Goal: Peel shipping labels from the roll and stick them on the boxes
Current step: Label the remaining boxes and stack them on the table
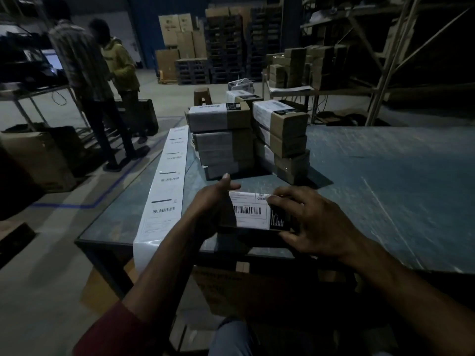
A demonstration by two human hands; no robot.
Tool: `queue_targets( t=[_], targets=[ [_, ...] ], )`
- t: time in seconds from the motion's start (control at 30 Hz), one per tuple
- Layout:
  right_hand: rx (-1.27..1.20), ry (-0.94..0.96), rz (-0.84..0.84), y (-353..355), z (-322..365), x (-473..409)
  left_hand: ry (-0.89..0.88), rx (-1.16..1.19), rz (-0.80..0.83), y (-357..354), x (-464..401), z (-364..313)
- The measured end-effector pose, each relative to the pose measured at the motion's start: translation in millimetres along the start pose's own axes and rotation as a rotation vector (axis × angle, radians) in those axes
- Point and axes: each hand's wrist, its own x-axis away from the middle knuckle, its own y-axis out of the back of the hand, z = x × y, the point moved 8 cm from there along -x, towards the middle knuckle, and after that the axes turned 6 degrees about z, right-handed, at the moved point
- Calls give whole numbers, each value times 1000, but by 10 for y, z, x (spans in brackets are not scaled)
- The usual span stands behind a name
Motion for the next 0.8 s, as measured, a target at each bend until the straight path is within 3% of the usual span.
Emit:
queue_targets(
  t=[0.1,0.23,0.33,0.47,0.57,0.8],
  targets=[
    [-192,7,-61,-32,-117,-234,7,-24,-11,123,-49,-170],
    [-289,-69,-14,-201,-317,-800,-261,-104,-261,399,-117,-368],
    [-307,-165,51,-440,-476,-1198,-355,17,-391,554,-228,-221],
    [-357,-269,142,-622,-654,-1492,-345,170,-375,548,-403,97],
    [-382,-290,155,-702,-751,-1633,-369,159,-379,566,-480,180],
    [-199,-382,-77,-693,-802,-1609,-361,193,-310,533,-586,220]
  ],
)
